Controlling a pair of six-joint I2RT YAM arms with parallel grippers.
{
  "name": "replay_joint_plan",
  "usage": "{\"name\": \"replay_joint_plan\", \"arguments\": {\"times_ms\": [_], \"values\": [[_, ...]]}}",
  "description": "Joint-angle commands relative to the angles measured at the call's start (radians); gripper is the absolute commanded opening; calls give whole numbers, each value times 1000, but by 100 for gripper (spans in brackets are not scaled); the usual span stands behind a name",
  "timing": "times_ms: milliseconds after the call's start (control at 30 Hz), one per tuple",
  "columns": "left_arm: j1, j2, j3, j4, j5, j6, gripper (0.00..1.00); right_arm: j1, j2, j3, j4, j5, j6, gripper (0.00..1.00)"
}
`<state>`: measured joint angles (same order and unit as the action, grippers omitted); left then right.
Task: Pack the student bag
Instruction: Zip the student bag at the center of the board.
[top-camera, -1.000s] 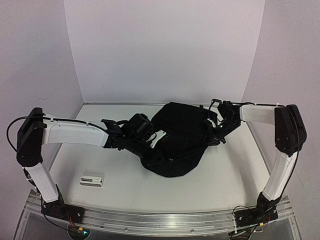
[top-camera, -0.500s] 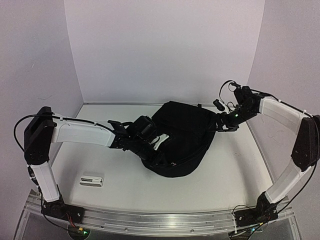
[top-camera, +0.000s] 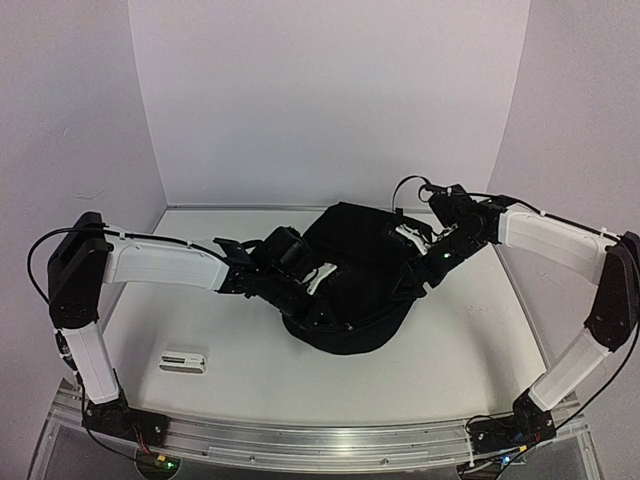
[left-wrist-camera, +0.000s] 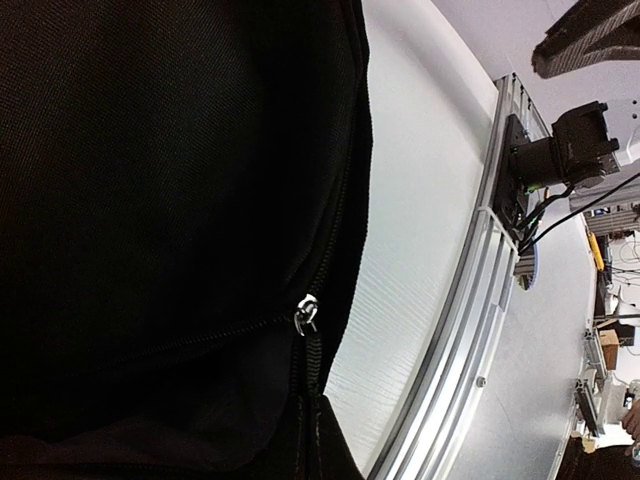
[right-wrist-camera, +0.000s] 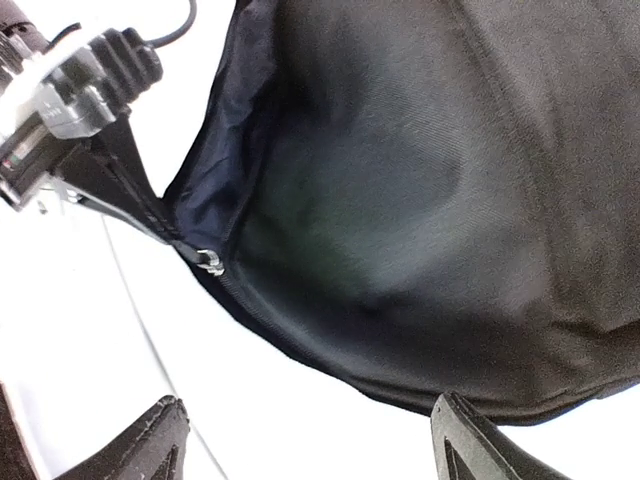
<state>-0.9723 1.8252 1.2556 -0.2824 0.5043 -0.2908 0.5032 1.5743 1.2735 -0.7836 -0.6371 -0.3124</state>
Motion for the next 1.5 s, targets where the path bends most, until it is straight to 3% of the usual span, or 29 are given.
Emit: {"name": "replay_joint_plan", "arguments": {"times_ms": [0,333,400,600,667,1000,1300,1333,1400,1433,1467], "values": [[19,-25,12,62,46,-25,0,88,15,-13,90,94,-121,84],[36,-46,-7,92,86,-47,0,241,83,-61,173,203,-275,77],[43,-59,-22,100,86,-58,0,245,95,-84,192,223,-280,64],[61,-103,-79,87,70,-67,0,244,35,-155,194,282,-279,7],[66,-114,-98,72,57,-63,0,244,6,-180,193,309,-276,0],[147,-213,-186,-6,-21,-24,0,210,-78,-298,149,444,-314,0],[185,-243,-173,-24,-48,-9,0,53,-91,-252,83,488,-399,1],[182,-230,-163,-15,-31,-15,0,55,-72,-193,52,467,-376,9],[165,-200,-137,4,9,-19,0,77,-20,-58,-80,348,-317,41],[152,-186,-125,11,22,-18,0,103,-4,-18,-111,307,-280,52],[145,-175,-115,22,34,-19,0,139,-1,11,-117,296,-261,55]]}}
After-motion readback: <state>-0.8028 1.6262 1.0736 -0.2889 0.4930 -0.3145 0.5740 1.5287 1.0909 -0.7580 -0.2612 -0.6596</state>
